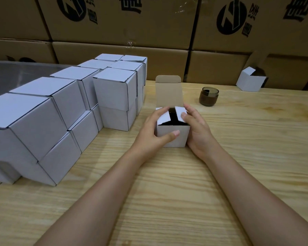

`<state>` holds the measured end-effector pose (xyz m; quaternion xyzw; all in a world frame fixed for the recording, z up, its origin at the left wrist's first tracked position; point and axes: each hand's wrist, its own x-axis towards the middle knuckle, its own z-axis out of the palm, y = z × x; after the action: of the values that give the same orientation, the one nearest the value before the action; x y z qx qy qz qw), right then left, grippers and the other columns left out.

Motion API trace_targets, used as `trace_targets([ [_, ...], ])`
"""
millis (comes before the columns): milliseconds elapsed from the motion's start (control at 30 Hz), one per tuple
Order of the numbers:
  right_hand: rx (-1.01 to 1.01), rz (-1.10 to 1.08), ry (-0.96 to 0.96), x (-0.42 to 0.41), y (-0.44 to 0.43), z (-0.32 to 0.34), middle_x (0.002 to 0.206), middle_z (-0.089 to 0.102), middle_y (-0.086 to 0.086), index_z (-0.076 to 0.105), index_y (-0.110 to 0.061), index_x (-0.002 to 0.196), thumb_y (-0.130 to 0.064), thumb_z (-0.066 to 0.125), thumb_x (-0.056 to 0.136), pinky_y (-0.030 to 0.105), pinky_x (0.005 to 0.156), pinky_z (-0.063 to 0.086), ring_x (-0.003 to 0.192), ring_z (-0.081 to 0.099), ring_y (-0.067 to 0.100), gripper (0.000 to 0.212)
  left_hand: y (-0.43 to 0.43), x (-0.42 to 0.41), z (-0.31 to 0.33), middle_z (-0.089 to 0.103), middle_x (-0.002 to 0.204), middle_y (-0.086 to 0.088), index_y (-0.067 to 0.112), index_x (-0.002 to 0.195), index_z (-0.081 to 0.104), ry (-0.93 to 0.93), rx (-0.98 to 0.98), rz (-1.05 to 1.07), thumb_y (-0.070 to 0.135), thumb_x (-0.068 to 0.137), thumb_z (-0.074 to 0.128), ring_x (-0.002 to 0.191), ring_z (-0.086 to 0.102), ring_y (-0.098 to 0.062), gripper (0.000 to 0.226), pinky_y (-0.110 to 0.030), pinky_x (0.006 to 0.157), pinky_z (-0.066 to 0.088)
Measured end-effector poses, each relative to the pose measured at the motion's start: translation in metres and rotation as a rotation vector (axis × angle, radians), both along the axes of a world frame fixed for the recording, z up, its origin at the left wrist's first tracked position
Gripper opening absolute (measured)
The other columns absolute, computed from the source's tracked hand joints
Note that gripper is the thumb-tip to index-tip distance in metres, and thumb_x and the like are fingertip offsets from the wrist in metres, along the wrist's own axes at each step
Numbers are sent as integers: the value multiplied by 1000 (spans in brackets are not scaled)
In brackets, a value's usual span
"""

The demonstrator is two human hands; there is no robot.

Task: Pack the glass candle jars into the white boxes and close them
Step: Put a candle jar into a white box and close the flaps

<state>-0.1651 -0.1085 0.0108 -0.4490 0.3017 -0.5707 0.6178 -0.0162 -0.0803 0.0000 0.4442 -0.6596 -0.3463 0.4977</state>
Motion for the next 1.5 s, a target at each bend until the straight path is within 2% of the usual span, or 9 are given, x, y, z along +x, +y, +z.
trace_targets([
  [100, -33, 0, 14, 1, 0, 2, 98, 72, -9, 51, -16, 122, 5, 43, 92, 27, 74, 54, 91, 68, 12, 37, 1, -4, 1, 53, 129, 13, 40, 119, 55, 49, -15, 34, 60, 77, 54, 123, 45, 0, 46, -25, 99, 39],
  [367, -220, 41, -25, -2, -1, 5, 131, 54, -3, 37, -26, 139, 12, 43, 88, 35, 96, 49, 117, 56, 18, 64, 0, -4, 4, 55, 128, 12, 35, 121, 56, 79, -16, 3, 37, 93, 53, 116, 47, 7, 28, -4, 87, 36],
  [533, -263, 62, 29, -4, 2, 2, 106, 57, -5, 50, -16, 100, -7, 60, 80, 32, 89, 46, 102, 56, 15, 25, 2, -3, 6, 61, 120, 14, 27, 124, 56, 117, -30, -29, 30, 95, 53, 111, 54, 5, 29, -7, 85, 40],
  [733, -319, 41, 210, -4, 4, -3, 113, 45, -2, 46, -20, 95, -35, 69, 66, 33, 89, 39, 112, 44, 17, 39, 5, -2, 11, 67, 102, 27, 41, 109, 58, 165, -40, -17, 25, 94, 57, 100, 60, 8, 22, -7, 79, 43],
  [967, -355, -38, 199, -4, 4, -1, 101, 56, -6, 58, -24, 90, -28, 71, 68, 38, 80, 42, 99, 49, 21, 27, 2, 3, 6, 68, 102, 2, 23, 93, 43, 327, 56, 119, 16, 81, 73, 88, 65, -2, 33, -17, 74, 48],
  [1100, -351, -53, 205, -4, 6, 1, 102, 56, -3, 63, -26, 88, -23, 70, 73, 43, 80, 41, 98, 50, 24, 18, 1, 3, 6, 62, 101, 6, 17, 90, 37, 391, 62, 58, 3, 81, 70, 84, 64, 6, 37, -10, 70, 46],
  [1233, -376, -52, 248, -4, 7, 1, 106, 54, -1, 65, -33, 84, -22, 70, 73, 34, 77, 45, 101, 51, 19, 16, 1, 3, 5, 61, 103, 6, 17, 92, 39, 418, 69, 48, 0, 79, 70, 93, 63, -6, 37, -11, 70, 48],
  [1367, -426, -89, 310, -6, 5, 0, 105, 52, 0, 62, -23, 86, -12, 68, 74, 21, 81, 44, 103, 52, 9, 18, 0, 1, 5, 60, 107, 0, 19, 91, 41, 424, 80, 58, 0, 77, 71, 99, 62, -16, 39, -15, 70, 50],
  [1500, -439, -124, 307, -3, 6, -1, 102, 54, -1, 62, -21, 85, -11, 68, 74, 26, 87, 42, 102, 53, 8, 16, -1, 2, 5, 60, 100, 3, 17, 87, 40, 401, 65, 49, -3, 77, 71, 91, 62, -8, 39, -14, 70, 49],
])
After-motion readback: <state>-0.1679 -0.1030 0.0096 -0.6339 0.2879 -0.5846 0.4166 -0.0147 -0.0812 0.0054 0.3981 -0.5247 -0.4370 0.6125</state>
